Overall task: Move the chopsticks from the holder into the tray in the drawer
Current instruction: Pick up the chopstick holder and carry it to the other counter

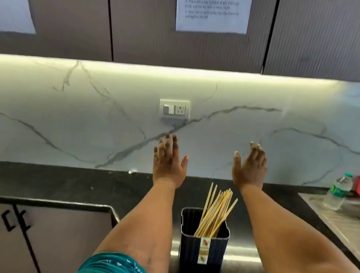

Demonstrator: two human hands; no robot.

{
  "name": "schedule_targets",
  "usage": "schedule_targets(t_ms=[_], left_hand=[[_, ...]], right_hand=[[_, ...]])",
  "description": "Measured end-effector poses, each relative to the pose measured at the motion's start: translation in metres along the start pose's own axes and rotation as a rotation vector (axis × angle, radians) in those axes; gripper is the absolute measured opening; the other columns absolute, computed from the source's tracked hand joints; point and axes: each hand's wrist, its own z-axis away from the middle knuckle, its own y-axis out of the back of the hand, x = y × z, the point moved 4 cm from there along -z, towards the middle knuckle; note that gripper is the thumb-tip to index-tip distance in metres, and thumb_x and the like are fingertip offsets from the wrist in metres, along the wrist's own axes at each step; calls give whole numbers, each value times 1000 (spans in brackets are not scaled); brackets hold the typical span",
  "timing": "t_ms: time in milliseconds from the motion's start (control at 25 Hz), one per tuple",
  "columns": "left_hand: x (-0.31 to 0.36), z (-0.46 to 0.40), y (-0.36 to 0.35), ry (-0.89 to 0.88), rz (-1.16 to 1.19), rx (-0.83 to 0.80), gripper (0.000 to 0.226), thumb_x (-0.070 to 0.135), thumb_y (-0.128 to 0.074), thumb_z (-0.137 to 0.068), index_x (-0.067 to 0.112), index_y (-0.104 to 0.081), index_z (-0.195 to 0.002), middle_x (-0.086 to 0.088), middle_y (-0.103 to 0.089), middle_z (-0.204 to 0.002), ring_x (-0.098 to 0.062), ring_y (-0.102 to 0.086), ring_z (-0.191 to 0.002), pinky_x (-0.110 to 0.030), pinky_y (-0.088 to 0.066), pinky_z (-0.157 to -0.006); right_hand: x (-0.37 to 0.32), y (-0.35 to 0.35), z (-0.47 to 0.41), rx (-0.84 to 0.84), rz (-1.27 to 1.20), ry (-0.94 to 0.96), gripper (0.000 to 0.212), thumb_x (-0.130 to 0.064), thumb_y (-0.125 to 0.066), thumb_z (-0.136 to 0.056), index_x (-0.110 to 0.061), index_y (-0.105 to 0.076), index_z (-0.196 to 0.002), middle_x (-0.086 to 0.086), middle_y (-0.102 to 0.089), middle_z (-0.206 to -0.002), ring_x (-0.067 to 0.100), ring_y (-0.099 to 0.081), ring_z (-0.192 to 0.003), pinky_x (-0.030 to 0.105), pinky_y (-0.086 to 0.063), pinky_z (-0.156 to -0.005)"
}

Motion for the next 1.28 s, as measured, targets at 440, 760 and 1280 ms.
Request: schedule_targets(t_ms=[440,760,1280], left_hand=[[-30,137,-138,1015,921,-534,72,61,-27,-94,18,-18,-151,-8,-19,-159,-29,-19,-145,-47,-17,-116],[4,162,-154,1170,1493,-609,58,61,-36,-90,20,-63,-122,-11,-64,-125,-31,-57,-118,-51,-38,-108],[-122,307,19,1269,1304,186,55,55,-31,-94,19,-65,-119,-9,-68,-119,-26,-63,-109,-46,-46,-99]], right_hand=[[124,-103,136,-455,-755,-1021,54,-32,-37,-102,-13,-27,-152,6,-38,-153,23,-30,-144,39,-21,-116],[113,-123,157,-722,-1056,-1190,48,-42,-36,-99,-16,-75,-96,9,-78,-91,27,-71,-90,41,-56,-82],[-78,-141,278,-1437,-970,-783,50,-51,-40,-94,-21,-80,-85,6,-78,-94,24,-75,-84,39,-58,-74]])
